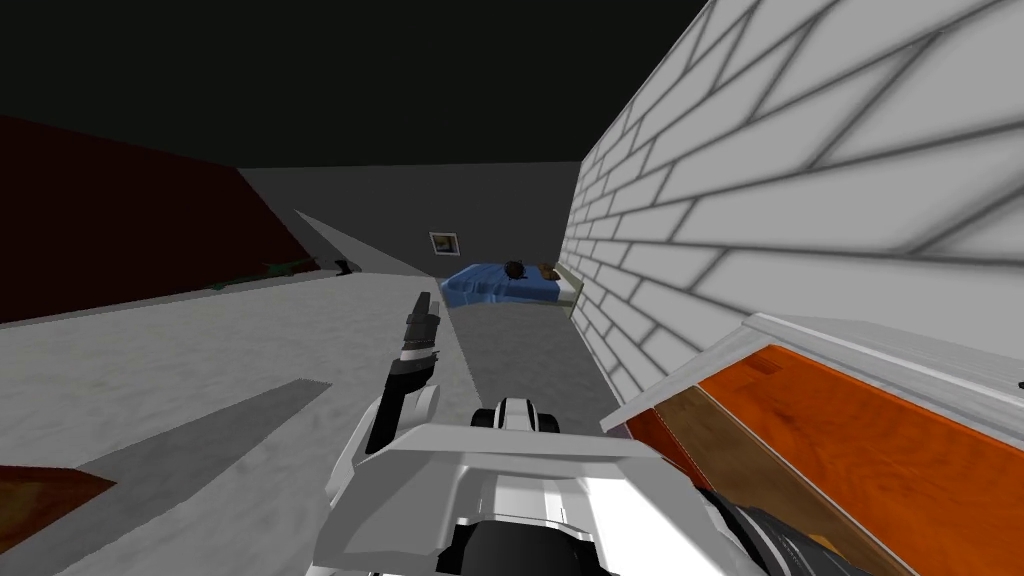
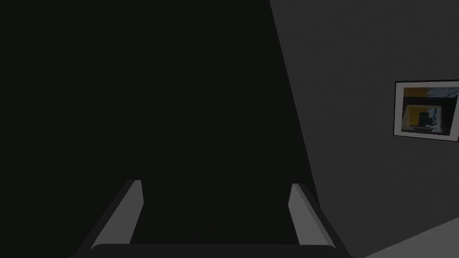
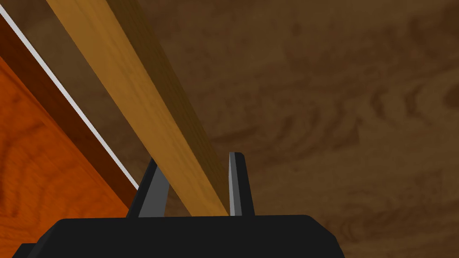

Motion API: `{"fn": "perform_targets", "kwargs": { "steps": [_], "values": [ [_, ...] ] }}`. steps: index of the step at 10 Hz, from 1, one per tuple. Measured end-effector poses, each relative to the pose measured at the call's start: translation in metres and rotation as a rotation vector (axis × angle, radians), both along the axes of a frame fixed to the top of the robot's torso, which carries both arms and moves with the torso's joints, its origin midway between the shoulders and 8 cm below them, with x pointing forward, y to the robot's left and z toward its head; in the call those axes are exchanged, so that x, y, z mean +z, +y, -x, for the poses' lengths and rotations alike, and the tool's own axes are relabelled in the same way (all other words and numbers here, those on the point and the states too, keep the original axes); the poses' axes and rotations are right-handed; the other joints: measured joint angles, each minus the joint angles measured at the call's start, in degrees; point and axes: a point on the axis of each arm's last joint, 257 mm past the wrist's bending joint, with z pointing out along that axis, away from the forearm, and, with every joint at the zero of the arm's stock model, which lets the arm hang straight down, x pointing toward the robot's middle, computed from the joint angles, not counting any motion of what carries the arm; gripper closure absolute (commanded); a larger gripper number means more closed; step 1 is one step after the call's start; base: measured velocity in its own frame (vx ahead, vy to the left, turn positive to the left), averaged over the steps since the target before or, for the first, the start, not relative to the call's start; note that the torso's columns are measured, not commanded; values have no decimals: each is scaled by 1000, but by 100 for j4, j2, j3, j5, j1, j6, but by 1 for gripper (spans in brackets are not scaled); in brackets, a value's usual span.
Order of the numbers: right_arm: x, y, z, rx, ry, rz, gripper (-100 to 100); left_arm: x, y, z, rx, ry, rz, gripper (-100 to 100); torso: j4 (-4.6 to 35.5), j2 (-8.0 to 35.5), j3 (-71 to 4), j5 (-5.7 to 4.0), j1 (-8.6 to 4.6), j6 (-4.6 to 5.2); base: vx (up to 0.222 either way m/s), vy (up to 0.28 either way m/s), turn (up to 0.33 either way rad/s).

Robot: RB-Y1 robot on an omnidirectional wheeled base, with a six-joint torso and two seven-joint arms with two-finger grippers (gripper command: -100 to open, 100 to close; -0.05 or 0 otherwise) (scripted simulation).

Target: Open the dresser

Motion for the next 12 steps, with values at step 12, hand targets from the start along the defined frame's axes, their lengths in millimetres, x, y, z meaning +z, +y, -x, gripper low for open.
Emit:
{"fn": "perform_targets", "kwargs": {
  "steps": [12],
  "values": [
    [-2, 21, -24, 279, 10, 8, 100, 0, 0, 0, 0, 0, 0, 0, 10, -27, -5, -24, -4, -82, 108, -3, -221]
  ]
}}
